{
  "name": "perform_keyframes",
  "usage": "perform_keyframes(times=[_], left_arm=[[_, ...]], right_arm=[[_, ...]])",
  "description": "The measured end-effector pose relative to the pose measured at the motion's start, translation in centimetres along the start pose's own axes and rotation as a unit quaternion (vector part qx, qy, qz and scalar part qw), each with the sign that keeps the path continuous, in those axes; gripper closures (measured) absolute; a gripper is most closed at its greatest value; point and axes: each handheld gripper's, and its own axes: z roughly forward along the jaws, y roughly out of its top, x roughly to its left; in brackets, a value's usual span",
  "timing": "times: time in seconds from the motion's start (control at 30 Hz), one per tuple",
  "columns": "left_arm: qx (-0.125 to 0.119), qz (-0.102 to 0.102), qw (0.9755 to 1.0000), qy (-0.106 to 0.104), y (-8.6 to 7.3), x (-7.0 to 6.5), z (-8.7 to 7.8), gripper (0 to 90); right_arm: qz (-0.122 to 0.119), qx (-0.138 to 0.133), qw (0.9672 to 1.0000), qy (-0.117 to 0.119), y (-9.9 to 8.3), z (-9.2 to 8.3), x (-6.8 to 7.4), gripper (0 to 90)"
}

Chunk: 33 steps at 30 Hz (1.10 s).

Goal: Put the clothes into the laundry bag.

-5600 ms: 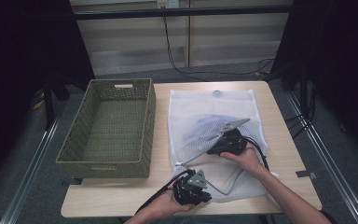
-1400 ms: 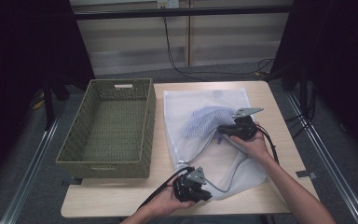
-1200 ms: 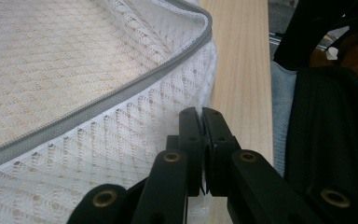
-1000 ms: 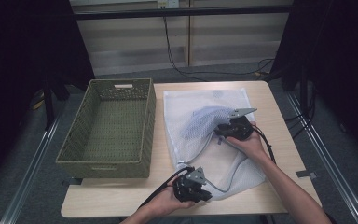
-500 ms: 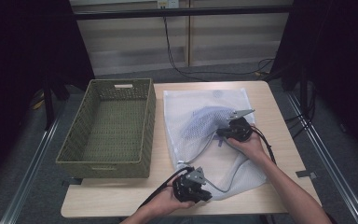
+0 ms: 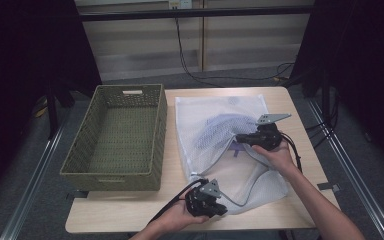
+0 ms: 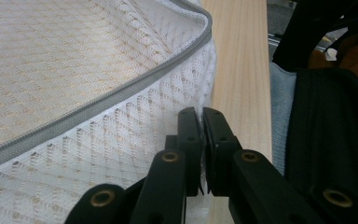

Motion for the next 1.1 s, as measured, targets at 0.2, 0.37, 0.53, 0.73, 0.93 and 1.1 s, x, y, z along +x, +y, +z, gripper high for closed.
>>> perform_keyframes(times=[0.2,0.37,0.53,0.73,0.93,1.1], left_arm=[[0.017,0.005,0.9998,0.008,0.1,-0.1,-0.2,86.1],[-0.001,0.007,1.0,0.005,0.0,-0.2,0.0,85.2],[-0.001,0.007,0.9999,0.007,0.0,-0.2,0.0,85.2],[-0.004,0.004,1.0,0.008,0.0,-0.3,0.0,85.3],[-0.004,0.007,0.9999,0.008,0.0,-0.3,0.0,85.3],[-0.005,0.005,0.9999,0.007,0.0,-0.3,0.1,85.3]], right_arm=[[-0.007,-0.016,0.9995,0.025,0.7,-1.4,1.1,89.0],[-0.012,-0.029,0.9987,0.042,0.8,-2.4,1.8,89.2],[-0.02,-0.042,0.9977,0.049,1.2,-3.5,2.5,89.2],[-0.037,-0.047,0.9961,0.065,1.4,-4.6,3.8,89.2],[-0.049,-0.041,0.9951,0.075,0.9,-5.4,5.0,89.3],[-0.047,-0.034,0.9948,0.083,-0.1,-5.7,5.4,89.3]])
